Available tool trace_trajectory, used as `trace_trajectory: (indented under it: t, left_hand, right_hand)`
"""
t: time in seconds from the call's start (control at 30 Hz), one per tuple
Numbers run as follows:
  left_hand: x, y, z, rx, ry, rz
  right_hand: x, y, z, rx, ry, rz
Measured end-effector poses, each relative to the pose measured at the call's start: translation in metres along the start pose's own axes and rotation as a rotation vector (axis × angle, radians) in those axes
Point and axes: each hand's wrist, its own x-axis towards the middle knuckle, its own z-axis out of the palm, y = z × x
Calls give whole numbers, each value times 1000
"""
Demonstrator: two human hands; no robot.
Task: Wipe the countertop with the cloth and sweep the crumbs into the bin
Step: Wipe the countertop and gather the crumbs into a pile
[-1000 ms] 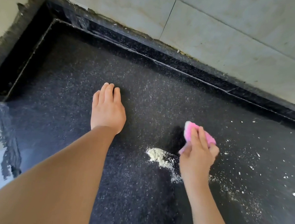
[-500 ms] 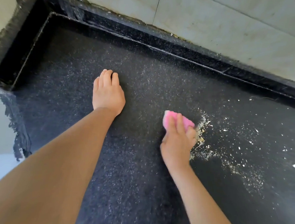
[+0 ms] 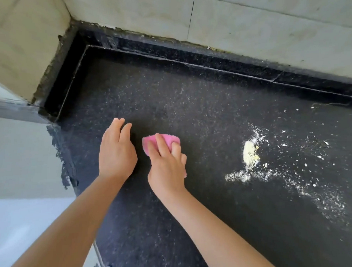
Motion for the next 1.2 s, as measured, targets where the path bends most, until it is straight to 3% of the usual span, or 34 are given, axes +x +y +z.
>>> trace_trajectory:
  t: [0.1,0.2,0.33,0.43,0.67,0.77,0.93,1.03,1.1,1.2]
  left_hand:
    - [-15,-16,-8,31,2,-5]
    - [-28,-22,-11,12,-41,-61]
    - [-30,-21,-9,29,-61,-5]
    - [-28,-24,-7,65,-70,11]
    - [-28,-27,-7,105,-65,40]
    - [-29,-26,-7,121,-66,65]
    - [-30,-29,-3,131,-63,72]
    - [-31,-27,-4,152,-63,63]
    - [-29,-16,-5,150,-56,21]
    - [-21,19,2,84,-27,11]
  right_hand:
    - [9,7,5,38,-78,-7]
    - [16,45,-8,-44,12,136]
    - [17,118,-31,-187,89,368]
    - [9,130,-41,-151,136,457]
    - [-54,39,6,-123,93,18]
    - [-57,50,8,-169,104,39]
    - [-45,120,-25,-160,186,248]
    - [-42,143,-40,-196,190,187]
    - [-41,140,-48,-196,279,108]
    - [-56,122,-41,-250,314,-162]
